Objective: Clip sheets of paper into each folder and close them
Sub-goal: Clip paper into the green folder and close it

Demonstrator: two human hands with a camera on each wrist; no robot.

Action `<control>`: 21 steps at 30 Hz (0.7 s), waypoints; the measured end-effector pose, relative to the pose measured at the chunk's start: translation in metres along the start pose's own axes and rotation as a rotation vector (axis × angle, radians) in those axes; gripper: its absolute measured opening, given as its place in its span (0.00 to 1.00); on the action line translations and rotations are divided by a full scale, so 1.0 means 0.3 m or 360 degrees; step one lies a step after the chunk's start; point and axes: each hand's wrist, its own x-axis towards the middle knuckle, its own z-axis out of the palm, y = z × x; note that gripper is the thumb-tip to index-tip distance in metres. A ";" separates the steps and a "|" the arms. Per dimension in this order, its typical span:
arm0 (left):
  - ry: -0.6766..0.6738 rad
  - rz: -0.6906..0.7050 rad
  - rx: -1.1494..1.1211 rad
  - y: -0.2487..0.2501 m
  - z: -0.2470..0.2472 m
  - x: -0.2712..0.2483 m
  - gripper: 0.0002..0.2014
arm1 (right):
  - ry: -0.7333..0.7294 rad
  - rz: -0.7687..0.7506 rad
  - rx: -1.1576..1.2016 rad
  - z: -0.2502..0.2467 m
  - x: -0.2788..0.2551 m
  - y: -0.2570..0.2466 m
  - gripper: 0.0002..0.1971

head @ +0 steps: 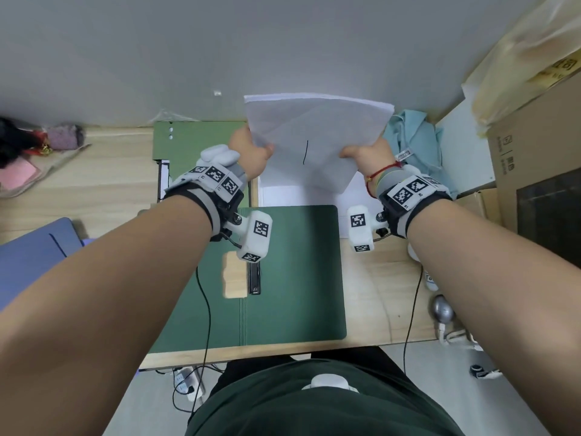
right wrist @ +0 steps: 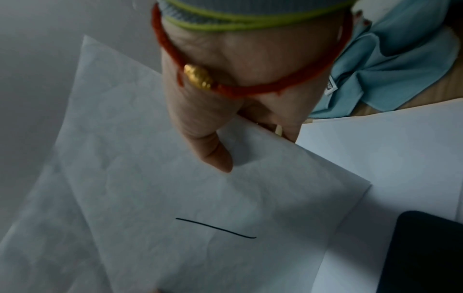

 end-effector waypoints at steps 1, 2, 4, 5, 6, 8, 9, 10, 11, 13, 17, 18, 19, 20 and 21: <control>-0.0007 -0.0015 0.0034 -0.005 0.004 0.000 0.17 | -0.0002 0.0009 -0.0021 0.000 -0.003 0.003 0.15; -0.0017 -0.0013 0.0092 -0.013 0.007 -0.002 0.16 | -0.0006 0.0014 -0.0060 0.000 -0.001 0.012 0.15; -0.0074 -0.0066 0.0221 -0.027 0.012 -0.006 0.16 | -0.0036 0.0058 -0.0125 -0.001 0.000 0.034 0.15; -0.0106 -0.0110 0.0268 -0.031 0.014 -0.008 0.16 | -0.0046 0.0081 -0.0139 -0.003 -0.006 0.036 0.15; -0.0124 -0.0127 0.0303 -0.034 0.014 -0.009 0.16 | -0.0048 0.0089 -0.0129 -0.005 0.000 0.043 0.15; -0.0124 -0.0162 0.0309 -0.035 0.012 -0.002 0.17 | -0.0028 0.0081 -0.0098 -0.002 -0.007 0.027 0.15; -0.0105 -0.0168 0.0283 -0.037 0.008 0.005 0.17 | -0.0021 0.0079 -0.0074 0.003 -0.011 0.015 0.15; -0.0105 -0.0165 0.0255 -0.033 0.002 0.009 0.18 | -0.0031 0.0065 -0.0054 0.007 -0.018 0.002 0.14; -0.0101 -0.0159 0.0225 -0.024 -0.005 0.008 0.18 | -0.0061 0.0056 -0.0035 0.015 -0.024 -0.010 0.12; -0.0082 -0.0161 0.0208 -0.013 -0.019 0.010 0.20 | -0.0137 0.0054 -0.0051 0.034 -0.032 -0.027 0.09; -0.0056 -0.0191 0.0237 -0.028 -0.062 -0.004 0.21 | -0.0256 0.0011 -0.0236 0.100 -0.072 -0.030 0.16; -0.0044 -0.0211 0.0256 -0.038 -0.067 -0.007 0.20 | -0.0278 0.0010 -0.0279 0.110 -0.078 -0.021 0.19; -0.0032 -0.0231 0.0278 -0.055 -0.074 -0.014 0.19 | -0.0282 0.0018 -0.0335 0.118 -0.082 -0.002 0.20; -0.0032 -0.0260 0.0292 -0.081 -0.085 -0.025 0.19 | -0.0297 0.0030 -0.0387 0.131 -0.104 0.015 0.20; -0.0031 -0.0273 0.0283 -0.109 -0.096 -0.040 0.19 | -0.0293 0.0060 -0.0433 0.142 -0.117 0.041 0.21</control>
